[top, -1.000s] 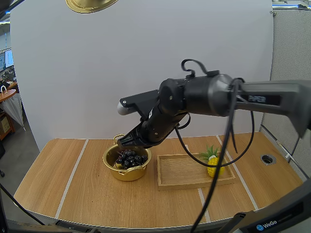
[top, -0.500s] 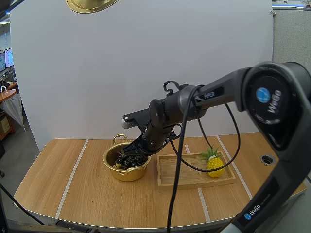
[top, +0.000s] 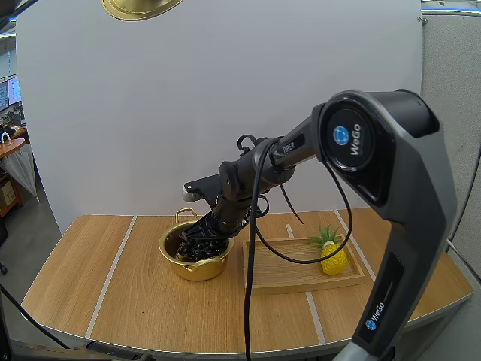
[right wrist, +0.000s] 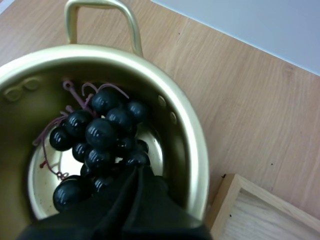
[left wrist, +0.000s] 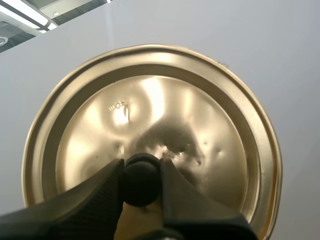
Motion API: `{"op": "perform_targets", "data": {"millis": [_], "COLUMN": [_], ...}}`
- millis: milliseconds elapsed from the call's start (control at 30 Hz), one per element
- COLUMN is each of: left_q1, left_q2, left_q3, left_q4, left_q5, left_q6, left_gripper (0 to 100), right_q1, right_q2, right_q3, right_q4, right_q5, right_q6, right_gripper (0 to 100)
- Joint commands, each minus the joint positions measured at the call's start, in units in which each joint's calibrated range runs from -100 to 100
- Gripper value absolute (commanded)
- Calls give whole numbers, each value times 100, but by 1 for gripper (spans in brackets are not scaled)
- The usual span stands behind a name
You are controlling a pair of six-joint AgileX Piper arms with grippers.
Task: Open the pot, put the grape inside, and close it
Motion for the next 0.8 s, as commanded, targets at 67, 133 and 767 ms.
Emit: {"op": "perform_targets", "data": {"millis": [67, 133, 767], "left_q1": [-17, -17, -17], "left_q2": [-40, -40, -40], "left_q3": [-43, -43, -43], "left_q4": [26, 26, 26], "left_q5": [-256, -256, -256], "left_q6": [-11, -11, -11], "left_gripper": [0, 0, 0], "right_q1": [-7, -7, 1], "right_q2": [509, 565, -1031], "right_q3": [-80, -111, -173], "right_q4": [11, 11, 62], "right_q5": [183, 119, 647], "right_q6": [-16, -16, -16], "right_gripper": [0, 0, 0]}}
